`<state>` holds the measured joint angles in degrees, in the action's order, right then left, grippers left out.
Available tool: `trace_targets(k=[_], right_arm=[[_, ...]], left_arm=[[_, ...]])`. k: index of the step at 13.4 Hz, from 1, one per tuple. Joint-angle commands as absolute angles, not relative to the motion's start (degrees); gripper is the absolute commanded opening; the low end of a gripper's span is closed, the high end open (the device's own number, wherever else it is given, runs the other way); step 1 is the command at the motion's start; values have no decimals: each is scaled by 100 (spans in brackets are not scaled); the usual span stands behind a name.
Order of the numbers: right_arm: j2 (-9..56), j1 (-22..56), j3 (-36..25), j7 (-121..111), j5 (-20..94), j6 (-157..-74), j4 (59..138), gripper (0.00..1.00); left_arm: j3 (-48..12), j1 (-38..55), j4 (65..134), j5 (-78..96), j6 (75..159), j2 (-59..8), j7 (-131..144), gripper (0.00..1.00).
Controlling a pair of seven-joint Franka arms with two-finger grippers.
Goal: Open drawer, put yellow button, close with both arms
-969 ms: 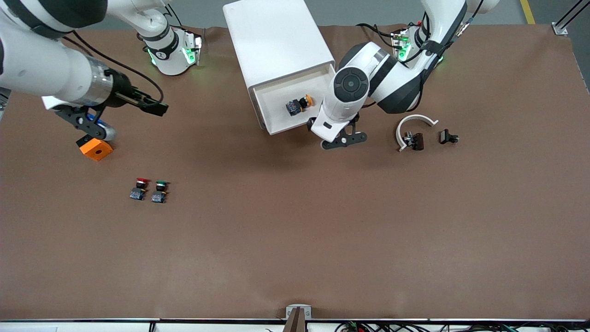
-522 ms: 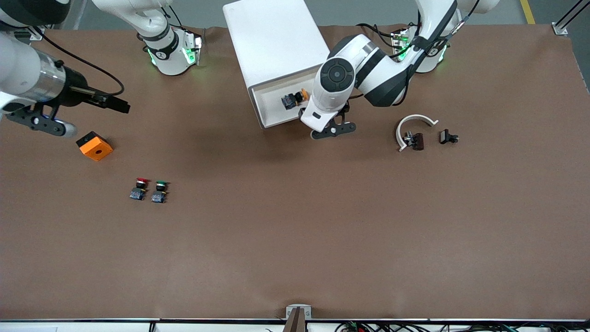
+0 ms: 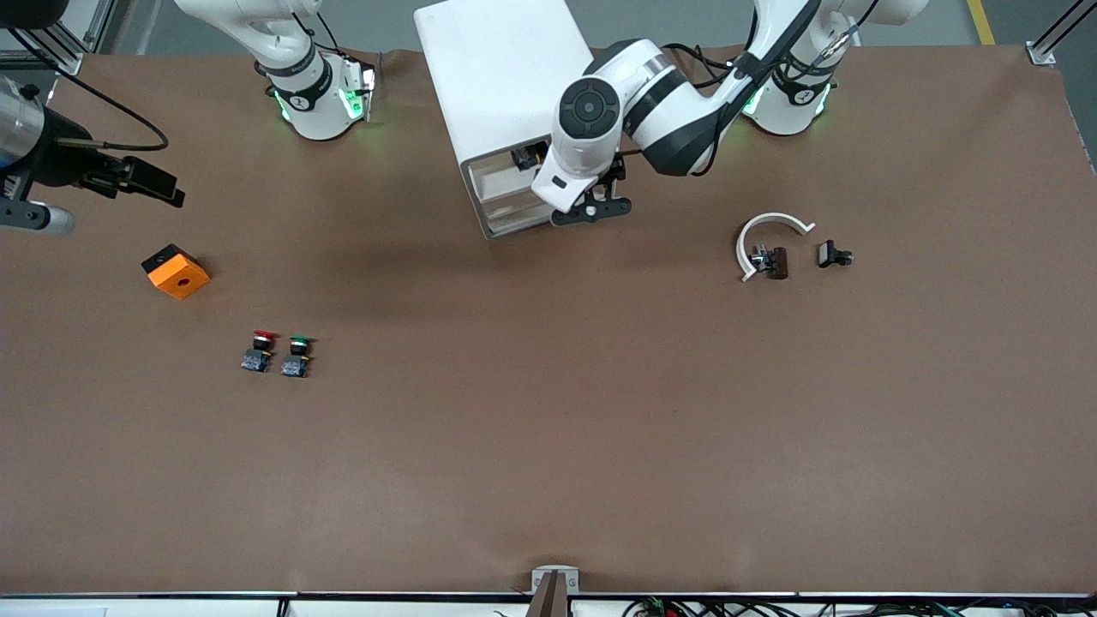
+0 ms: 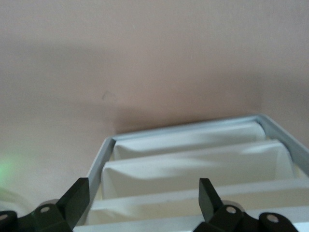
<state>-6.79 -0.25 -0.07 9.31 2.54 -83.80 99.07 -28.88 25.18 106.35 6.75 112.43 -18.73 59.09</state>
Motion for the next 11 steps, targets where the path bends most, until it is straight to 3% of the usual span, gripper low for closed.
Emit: trace_targets(k=[1,11], right_arm=[[-1107,-105,97,835,62,-8499,10161,100],[-905,-123,97,896,53,-8235,9466,100]], left_arm=[[-3155,2443,10854,992,11320,-1687,5994,100],[-3278,2426,10723,958,11233,-1784,6275,100]])
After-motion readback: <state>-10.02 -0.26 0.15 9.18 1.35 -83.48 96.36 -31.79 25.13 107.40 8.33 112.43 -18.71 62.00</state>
